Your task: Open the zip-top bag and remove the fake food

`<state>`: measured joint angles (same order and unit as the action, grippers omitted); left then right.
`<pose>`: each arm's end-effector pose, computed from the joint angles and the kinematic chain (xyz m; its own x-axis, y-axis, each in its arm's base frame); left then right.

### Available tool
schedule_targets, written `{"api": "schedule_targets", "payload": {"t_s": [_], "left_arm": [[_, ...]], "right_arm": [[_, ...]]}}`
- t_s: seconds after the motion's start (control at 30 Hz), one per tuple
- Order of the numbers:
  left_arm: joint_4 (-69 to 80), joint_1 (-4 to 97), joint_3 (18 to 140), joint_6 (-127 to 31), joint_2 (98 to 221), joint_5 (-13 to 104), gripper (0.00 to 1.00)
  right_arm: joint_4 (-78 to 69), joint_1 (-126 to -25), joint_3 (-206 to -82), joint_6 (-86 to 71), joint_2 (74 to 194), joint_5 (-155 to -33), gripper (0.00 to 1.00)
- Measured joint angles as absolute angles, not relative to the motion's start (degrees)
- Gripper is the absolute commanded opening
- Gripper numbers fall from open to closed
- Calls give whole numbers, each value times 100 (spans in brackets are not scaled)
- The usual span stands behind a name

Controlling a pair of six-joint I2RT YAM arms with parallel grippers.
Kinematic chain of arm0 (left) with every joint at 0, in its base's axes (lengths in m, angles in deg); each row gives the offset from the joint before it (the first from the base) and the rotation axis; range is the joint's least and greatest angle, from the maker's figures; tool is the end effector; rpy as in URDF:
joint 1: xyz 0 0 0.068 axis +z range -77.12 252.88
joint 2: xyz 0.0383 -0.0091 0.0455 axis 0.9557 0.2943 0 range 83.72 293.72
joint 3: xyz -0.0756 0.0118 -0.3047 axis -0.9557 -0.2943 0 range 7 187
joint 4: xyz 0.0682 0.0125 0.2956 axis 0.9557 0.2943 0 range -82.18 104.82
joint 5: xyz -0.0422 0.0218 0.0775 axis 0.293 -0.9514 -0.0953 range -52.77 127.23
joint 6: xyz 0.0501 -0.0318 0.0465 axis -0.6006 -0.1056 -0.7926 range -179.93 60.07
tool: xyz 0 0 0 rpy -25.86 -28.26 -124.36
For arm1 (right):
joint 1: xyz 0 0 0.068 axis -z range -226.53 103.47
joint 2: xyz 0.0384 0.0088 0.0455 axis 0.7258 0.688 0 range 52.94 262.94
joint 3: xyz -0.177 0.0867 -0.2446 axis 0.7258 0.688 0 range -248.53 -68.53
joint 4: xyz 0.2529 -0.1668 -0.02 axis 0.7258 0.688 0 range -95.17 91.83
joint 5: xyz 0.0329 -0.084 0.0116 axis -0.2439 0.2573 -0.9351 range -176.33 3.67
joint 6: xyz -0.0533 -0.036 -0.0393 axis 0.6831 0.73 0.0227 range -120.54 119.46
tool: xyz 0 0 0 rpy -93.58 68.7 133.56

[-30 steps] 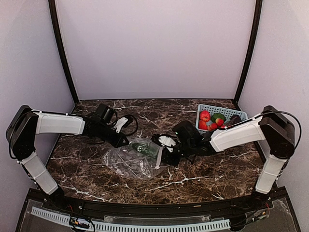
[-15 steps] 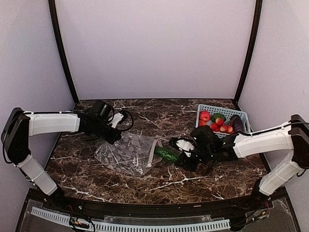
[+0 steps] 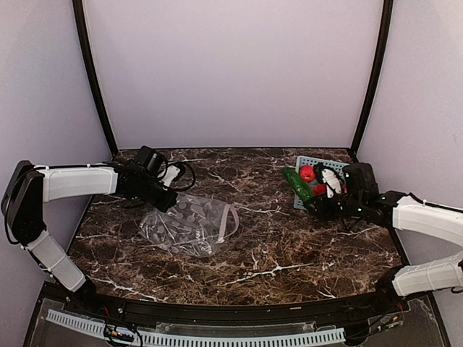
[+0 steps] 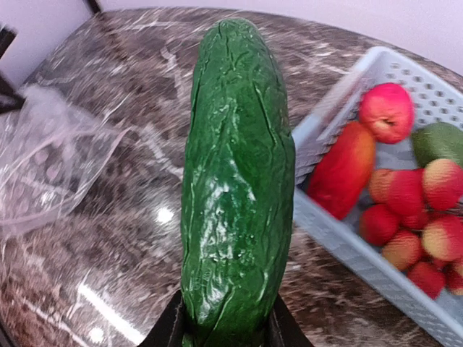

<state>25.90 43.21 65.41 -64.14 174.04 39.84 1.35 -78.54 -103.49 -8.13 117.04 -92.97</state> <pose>0.3354 -0.1943 0.2126 -0.6257 0.4408 -0.6436 0.5674 0.8234 0.0124 0.2333 0.1545 0.2206 -0.5702 -0.2016 -0.7964 -0.5355 0.8264 0.1741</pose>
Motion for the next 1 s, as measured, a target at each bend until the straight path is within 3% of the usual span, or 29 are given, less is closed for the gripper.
{"api": "schedule_targets", "payload": {"t_s": [0.2, 0.4, 0.77, 1.0], "left_arm": [[2586, 4343, 6541, -6355, 17411, 4081, 1], [2586, 4343, 6541, -6349, 17417, 4113, 1], [2582, 4347, 6541, -6311, 17419, 4135, 1], [2577, 4347, 6544, -6311, 17437, 4151, 1]], "right_arm": [[249, -6560, -10981, -962, 11791, -9426, 10], [260, -5904, -11549, -964, 12290, -9712, 11], [428, -5686, -11645, -680, 13186, -10077, 12], [428, -5686, -11680, -660, 13511, -10182, 17]]}}
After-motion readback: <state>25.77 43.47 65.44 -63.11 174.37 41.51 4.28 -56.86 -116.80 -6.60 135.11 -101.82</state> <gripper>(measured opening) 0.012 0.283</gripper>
